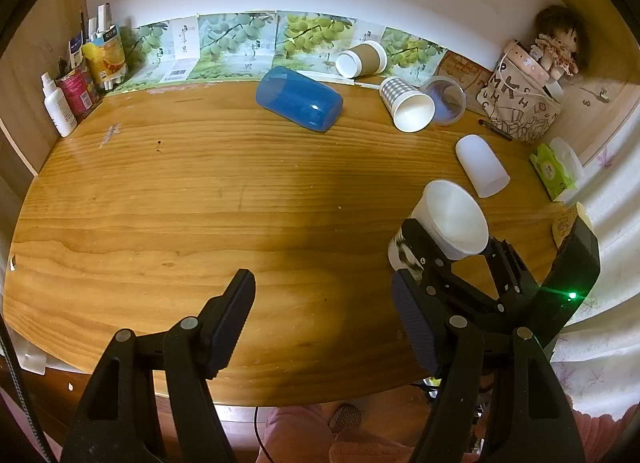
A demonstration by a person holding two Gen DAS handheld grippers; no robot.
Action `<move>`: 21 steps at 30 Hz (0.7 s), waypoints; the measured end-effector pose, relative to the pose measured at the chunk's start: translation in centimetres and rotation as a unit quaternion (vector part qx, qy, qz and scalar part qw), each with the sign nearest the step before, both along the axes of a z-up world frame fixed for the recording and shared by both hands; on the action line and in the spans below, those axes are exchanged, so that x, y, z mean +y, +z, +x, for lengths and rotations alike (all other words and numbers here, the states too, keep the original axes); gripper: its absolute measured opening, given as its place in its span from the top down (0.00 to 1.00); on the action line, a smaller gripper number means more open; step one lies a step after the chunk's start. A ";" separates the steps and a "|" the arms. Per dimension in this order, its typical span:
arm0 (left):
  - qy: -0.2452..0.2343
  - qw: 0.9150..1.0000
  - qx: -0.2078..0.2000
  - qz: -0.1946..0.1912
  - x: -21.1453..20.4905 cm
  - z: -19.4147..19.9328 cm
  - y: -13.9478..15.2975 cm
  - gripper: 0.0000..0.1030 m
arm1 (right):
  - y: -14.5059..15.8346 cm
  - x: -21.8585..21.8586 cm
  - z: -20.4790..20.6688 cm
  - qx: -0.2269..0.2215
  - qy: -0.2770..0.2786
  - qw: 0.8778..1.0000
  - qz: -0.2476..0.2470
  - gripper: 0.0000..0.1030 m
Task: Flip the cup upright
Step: 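Tilt the panda cup with the right tool so its rim faces up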
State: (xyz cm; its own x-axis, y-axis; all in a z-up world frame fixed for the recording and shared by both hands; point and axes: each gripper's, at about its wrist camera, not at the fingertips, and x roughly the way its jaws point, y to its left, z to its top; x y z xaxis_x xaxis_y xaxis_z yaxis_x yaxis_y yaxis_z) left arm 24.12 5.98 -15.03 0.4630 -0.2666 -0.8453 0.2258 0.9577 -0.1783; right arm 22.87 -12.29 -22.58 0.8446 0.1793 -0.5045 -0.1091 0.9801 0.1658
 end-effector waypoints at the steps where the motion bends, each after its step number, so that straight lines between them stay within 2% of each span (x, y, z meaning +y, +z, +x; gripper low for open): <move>1: 0.001 1.000 -0.001 -0.001 0.1 0.0 0.0 0.28 | 0.0 0.0 0.0 0.002 0.000 1.000 -0.001 0.34; 6: 0.006 1.000 0.000 -0.003 0.3 -0.3 0.0 0.28 | -0.4 0.2 0.0 0.014 0.002 1.000 -0.003 0.33; 15: 0.009 1.000 -0.001 -0.002 0.5 -0.7 0.0 0.28 | -1.0 0.5 0.0 0.041 0.007 0.999 -0.009 0.22; 21: 0.012 1.000 -0.002 -0.001 0.5 -0.9 0.2 0.28 | -1.7 0.3 -0.3 0.071 0.005 0.997 -0.010 0.22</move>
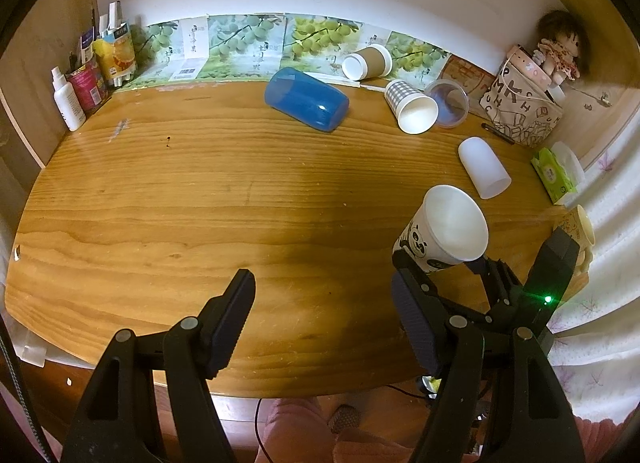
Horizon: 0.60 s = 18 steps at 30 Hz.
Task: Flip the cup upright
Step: 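Tilt the panda cup with the right tool so its rim faces up, then set the panda cup rim-up on the desk and open the right tool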
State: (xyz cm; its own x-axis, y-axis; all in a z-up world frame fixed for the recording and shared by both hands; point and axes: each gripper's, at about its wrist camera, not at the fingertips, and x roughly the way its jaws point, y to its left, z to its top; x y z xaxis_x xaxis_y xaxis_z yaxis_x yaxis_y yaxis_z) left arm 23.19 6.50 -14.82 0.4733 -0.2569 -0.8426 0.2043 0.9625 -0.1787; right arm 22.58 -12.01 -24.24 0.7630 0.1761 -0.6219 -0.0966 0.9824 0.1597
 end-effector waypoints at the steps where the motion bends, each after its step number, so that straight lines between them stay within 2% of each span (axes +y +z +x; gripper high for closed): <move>1: 0.000 1.000 0.001 -0.001 -0.1 -0.1 0.0 0.28 | -0.1 -0.1 -0.2 0.005 -0.001 1.000 0.000 0.21; 9: -0.001 1.000 0.005 -0.001 -0.9 -0.9 0.2 0.28 | -0.6 -1.1 -1.9 0.060 -0.005 0.998 -0.015 0.21; 18: 0.018 1.000 -0.003 0.005 -2.2 -4.8 1.2 0.28 | 0.6 -2.7 -5.0 0.145 -0.010 0.988 -0.042 0.20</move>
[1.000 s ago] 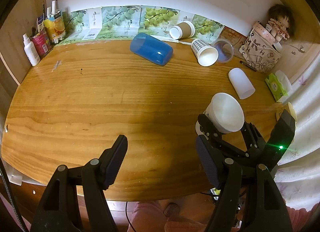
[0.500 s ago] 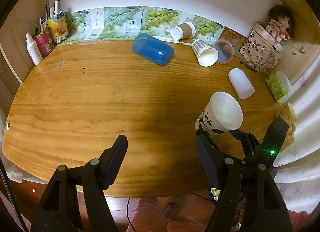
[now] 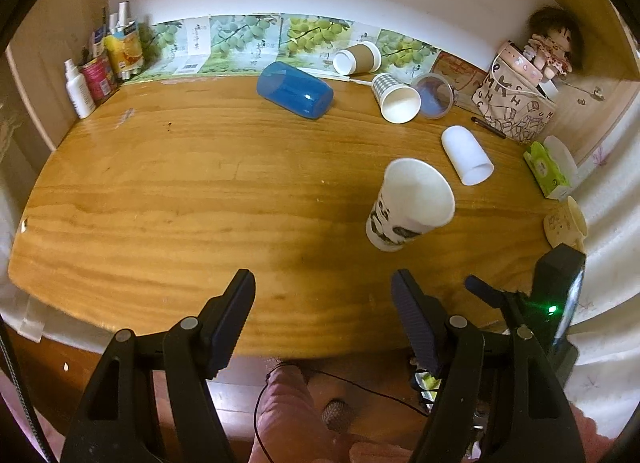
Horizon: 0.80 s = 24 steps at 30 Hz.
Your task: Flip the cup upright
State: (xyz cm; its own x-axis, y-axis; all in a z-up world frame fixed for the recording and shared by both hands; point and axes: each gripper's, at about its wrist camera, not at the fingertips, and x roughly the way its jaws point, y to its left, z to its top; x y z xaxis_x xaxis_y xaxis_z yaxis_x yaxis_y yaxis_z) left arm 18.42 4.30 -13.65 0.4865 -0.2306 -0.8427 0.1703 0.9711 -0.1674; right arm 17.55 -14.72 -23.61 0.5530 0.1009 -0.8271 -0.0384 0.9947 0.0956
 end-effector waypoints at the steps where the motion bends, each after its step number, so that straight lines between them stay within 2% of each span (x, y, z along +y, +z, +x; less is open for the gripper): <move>1: 0.003 1.000 0.000 0.002 -0.1 -0.5 0.1 0.28 | 0.3 -0.2 -0.5 0.008 0.000 1.000 -0.002 0.20; 6: 0.027 1.000 0.001 0.001 -0.9 -3.4 0.8 0.28 | 2.2 -1.6 -2.9 0.044 -0.016 0.999 -0.014 0.20; 12: 0.046 0.999 0.001 0.022 -2.1 -6.7 2.3 0.27 | 4.4 -3.9 -6.0 0.093 -0.051 0.994 0.017 0.18; 13: 0.047 0.999 0.004 0.027 -2.4 -7.2 2.5 0.24 | 5.0 -4.2 -6.7 0.098 -0.051 0.994 0.014 0.18; 15: 0.050 0.998 0.010 0.033 -2.8 -8.0 2.9 0.18 | 6.0 -4.5 -7.6 0.102 -0.048 0.994 0.006 0.18; 20: 0.051 0.997 0.009 0.059 -3.9 -9.6 4.2 0.18 | 8.9 -5.0 -9.8 0.104 -0.044 0.994 0.006 0.18; 24: 0.047 0.997 0.015 0.063 -3.9 -10.1 5.3 0.17 | 11.0 -4.5 -10.9 0.100 -0.033 0.994 0.011 0.09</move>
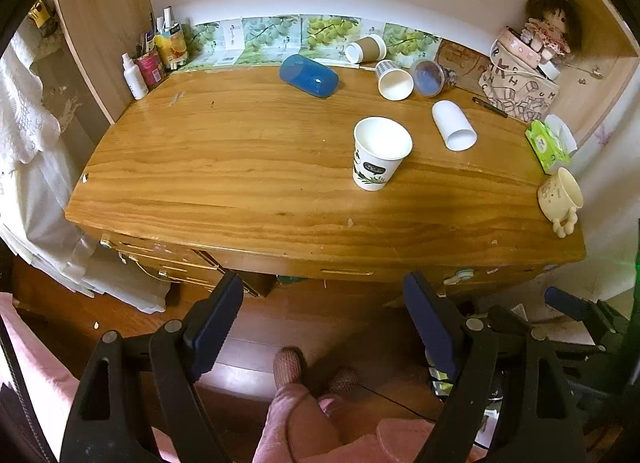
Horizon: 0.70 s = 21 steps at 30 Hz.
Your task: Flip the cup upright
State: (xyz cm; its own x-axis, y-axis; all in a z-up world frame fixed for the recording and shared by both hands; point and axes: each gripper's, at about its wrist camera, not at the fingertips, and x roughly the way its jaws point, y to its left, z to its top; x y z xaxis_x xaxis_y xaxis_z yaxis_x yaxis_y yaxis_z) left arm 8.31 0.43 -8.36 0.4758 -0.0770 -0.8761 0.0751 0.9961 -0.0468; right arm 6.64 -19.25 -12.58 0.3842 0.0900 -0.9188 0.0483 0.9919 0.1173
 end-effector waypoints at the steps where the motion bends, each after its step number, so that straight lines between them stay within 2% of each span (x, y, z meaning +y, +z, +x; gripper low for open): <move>1: -0.001 1.000 -0.004 0.003 0.0 -0.1 0.3 0.17 | 0.4 0.1 -0.2 -0.002 0.002 1.000 0.001 0.09; 8: 0.002 1.000 -0.019 -0.011 1.5 -1.1 2.3 0.15 | 3.4 1.2 -2.4 -0.010 -0.017 1.000 -0.009 0.08; 10: 0.003 0.999 -0.034 -0.007 1.7 -1.6 3.0 0.14 | 4.6 1.6 -3.2 -0.026 -0.029 0.999 -0.014 0.00; 14: 0.009 0.997 -0.072 -0.001 2.2 -2.7 4.3 0.05 | 7.1 2.5 -4.6 -0.080 -0.040 0.996 -0.028 0.00; 17: 0.012 0.995 -0.096 -0.003 2.7 -3.4 5.0 0.04 | 8.3 3.1 -5.4 -0.116 -0.044 0.992 -0.033 0.00; 21: 0.016 0.991 -0.134 0.007 2.9 -4.6 6.2 0.02 | 9.0 3.4 -6.1 -0.138 -0.050 0.989 -0.025 0.00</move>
State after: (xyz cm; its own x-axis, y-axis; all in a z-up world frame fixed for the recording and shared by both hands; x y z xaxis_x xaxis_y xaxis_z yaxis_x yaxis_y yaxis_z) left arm 3.74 3.36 -2.19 0.6935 -0.0473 -0.7189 0.0513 0.9986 -0.0162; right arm 0.57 -15.86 -3.58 0.6255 -0.0041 -0.7802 0.1190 0.9888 0.0902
